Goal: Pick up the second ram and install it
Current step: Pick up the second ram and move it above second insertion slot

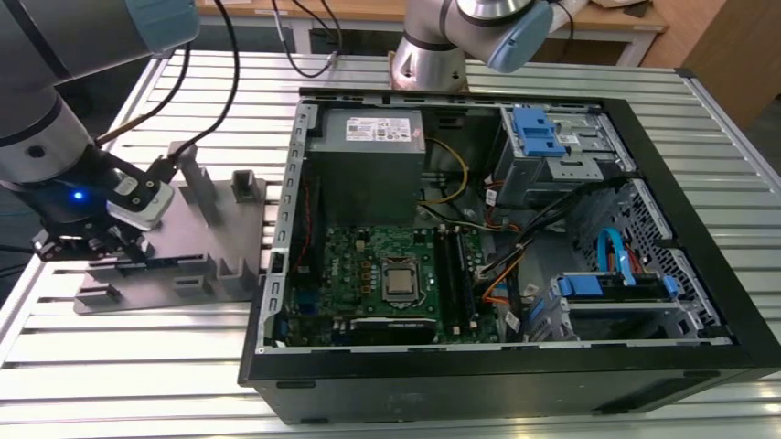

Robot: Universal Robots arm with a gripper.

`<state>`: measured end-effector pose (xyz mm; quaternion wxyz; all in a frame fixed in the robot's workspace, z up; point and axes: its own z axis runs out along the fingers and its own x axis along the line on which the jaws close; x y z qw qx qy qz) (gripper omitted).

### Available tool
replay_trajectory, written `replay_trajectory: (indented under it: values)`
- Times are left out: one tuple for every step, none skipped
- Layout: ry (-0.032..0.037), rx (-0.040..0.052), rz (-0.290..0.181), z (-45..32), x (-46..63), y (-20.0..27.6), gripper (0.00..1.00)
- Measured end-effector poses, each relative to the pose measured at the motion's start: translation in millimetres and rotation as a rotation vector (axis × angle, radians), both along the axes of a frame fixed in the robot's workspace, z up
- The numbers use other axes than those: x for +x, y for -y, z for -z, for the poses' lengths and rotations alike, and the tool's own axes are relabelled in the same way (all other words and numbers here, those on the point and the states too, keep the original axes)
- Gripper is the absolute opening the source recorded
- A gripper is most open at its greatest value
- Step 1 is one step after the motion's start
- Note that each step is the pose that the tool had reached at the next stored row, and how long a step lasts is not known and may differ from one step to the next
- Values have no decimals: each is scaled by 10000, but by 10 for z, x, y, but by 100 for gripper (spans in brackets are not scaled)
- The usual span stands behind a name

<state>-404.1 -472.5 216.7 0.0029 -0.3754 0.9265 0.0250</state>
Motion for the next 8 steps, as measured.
replay_trajectory:
  values:
    - [1, 1, -113, 1, 0, 0, 7]
    - [0, 0, -234, 0, 0, 0, 7]
    - [1, 1, -365, 0, 0, 0, 7]
    - [0, 0, -509, 0, 0, 0, 7]
    - [0, 1, -657, 0, 0, 0, 7]
    - [1, 0, -821, 1, 0, 0, 7]
    - [1, 0, -995, 1, 0, 0, 7]
    - [1, 0, -1178, 0, 0, 0, 7]
